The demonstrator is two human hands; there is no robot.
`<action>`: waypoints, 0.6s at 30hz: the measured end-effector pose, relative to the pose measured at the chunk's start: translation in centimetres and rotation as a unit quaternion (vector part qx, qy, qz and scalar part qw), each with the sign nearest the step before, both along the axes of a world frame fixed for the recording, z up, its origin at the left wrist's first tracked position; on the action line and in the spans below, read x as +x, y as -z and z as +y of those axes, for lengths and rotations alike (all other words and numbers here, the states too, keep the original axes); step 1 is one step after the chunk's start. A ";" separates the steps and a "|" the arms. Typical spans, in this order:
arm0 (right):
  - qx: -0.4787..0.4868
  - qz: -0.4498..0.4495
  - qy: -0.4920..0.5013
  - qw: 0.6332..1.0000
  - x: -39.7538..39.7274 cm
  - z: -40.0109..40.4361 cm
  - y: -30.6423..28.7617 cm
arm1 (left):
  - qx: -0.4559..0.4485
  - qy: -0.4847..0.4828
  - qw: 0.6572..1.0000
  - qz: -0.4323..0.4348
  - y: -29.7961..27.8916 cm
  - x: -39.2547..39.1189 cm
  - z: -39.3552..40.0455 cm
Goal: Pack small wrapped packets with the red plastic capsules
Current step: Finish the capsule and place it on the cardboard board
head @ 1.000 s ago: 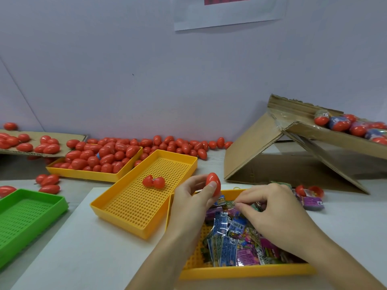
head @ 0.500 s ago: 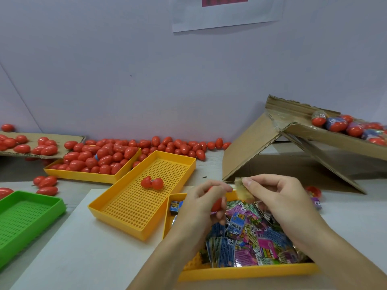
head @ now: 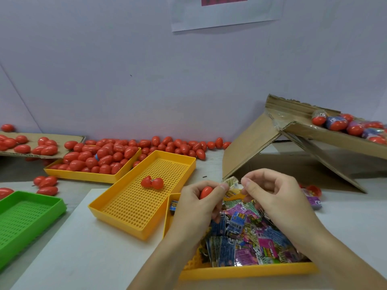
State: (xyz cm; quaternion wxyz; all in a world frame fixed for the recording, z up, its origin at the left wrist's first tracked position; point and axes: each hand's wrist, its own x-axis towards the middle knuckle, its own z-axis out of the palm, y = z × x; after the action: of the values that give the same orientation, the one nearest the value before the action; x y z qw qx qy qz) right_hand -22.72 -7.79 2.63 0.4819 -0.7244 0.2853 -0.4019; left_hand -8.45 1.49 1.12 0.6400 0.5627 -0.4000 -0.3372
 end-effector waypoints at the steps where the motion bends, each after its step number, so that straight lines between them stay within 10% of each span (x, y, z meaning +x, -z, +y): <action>1: -0.012 0.002 -0.004 1.000 0.0 0.0 0.1 | -0.001 -0.004 1.000 0.003 0.0 0.0 0.0; 18: -0.192 0.090 -0.032 0.977 -0.1 0.5 0.4 | 0.028 0.002 0.999 -0.046 -0.4 -0.2 0.3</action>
State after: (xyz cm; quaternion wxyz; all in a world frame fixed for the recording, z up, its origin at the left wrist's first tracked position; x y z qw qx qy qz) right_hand -22.80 -7.32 2.27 0.3192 -0.8453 0.2219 -0.3666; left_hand -8.65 1.80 1.50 0.6041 0.5948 -0.4206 -0.3230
